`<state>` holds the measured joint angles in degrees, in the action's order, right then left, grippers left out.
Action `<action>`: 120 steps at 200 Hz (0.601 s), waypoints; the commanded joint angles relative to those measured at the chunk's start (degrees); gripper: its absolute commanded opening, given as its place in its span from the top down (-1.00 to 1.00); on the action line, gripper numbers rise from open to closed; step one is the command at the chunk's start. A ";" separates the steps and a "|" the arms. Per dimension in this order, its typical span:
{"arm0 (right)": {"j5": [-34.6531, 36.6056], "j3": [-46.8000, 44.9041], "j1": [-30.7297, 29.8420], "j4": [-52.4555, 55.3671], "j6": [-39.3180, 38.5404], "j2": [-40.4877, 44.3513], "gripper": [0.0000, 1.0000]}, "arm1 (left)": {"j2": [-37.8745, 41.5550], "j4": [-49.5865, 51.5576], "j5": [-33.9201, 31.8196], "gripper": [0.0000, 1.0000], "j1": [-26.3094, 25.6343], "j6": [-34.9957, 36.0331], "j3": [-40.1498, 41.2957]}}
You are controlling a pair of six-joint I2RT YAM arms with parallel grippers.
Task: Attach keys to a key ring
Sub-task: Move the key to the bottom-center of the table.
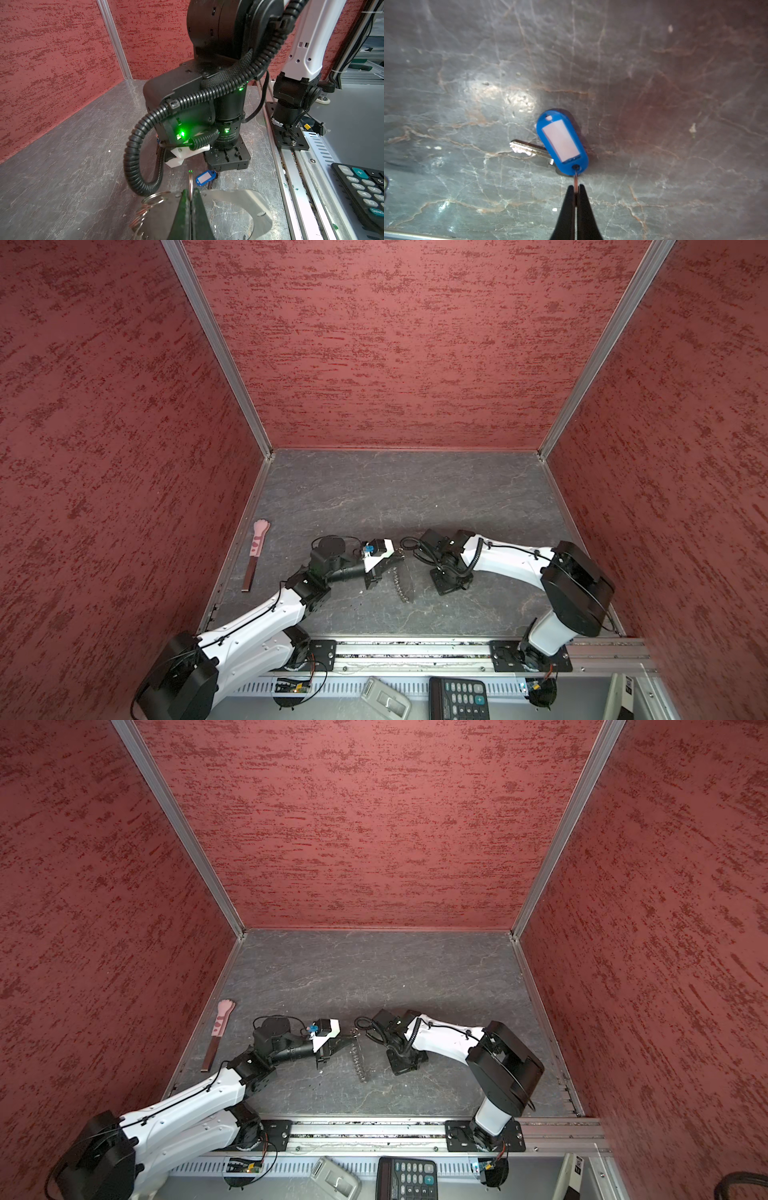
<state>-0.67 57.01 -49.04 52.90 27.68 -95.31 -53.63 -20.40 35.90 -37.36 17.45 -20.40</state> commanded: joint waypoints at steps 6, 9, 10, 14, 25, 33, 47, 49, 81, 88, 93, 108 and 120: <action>-0.82 1.03 0.16 2.34 -1.22 -2.62 1.00 | 0.74 -0.65 -0.06 1.00 -0.41 0.74 -0.34; -0.89 1.11 0.24 2.30 -1.35 -2.79 1.00 | 0.72 -0.61 -0.04 1.00 -0.43 0.74 -0.36; -0.95 1.14 0.29 2.29 -1.37 -2.92 1.00 | 0.72 -0.65 -0.04 1.00 -0.43 0.74 -0.35; -1.07 1.17 0.41 2.29 -1.51 -3.11 1.00 | 0.71 -0.57 -0.05 1.00 -0.35 0.75 -0.34; -1.18 1.58 0.82 2.53 -2.07 -3.81 1.00 | 0.80 -0.60 -0.20 1.00 -0.38 0.81 -0.34; -1.19 1.86 1.16 2.60 -2.40 -4.17 1.00 | 0.86 -0.58 -0.19 1.00 -0.38 0.83 -0.34; -1.73 2.52 1.74 2.73 -3.15 -4.86 1.00 | 0.96 -0.60 -0.17 1.00 -0.37 0.83 -0.27; -1.82 2.61 1.81 2.73 -3.33 -5.01 1.00 | 1.02 -0.60 -0.27 1.00 -0.37 0.83 -0.26; -2.06 3.55 2.67 2.74 -4.39 -5.64 1.00 | 1.39 -0.60 -0.57 1.00 -0.44 0.92 -0.08; -1.93 3.55 2.72 2.56 -4.42 -5.42 0.98 | 1.35 -0.58 -0.61 1.00 -0.43 0.92 -0.08; -1.84 3.55 2.72 2.49 -4.33 -5.26 0.97 | 1.42 -0.60 -0.65 1.00 -0.43 0.93 -0.08; -1.96 3.38 2.81 2.08 -4.35 -4.35 0.87 | 1.28 -0.58 -0.59 1.00 -0.49 1.00 -0.08; -1.99 3.29 2.76 1.77 -4.24 -3.46 0.75 | 1.16 -0.68 -0.61 1.00 -0.39 0.92 -0.09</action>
<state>-2.57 60.80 -46.61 56.36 23.68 -98.91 -53.12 -20.27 35.57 -37.41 17.85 -20.40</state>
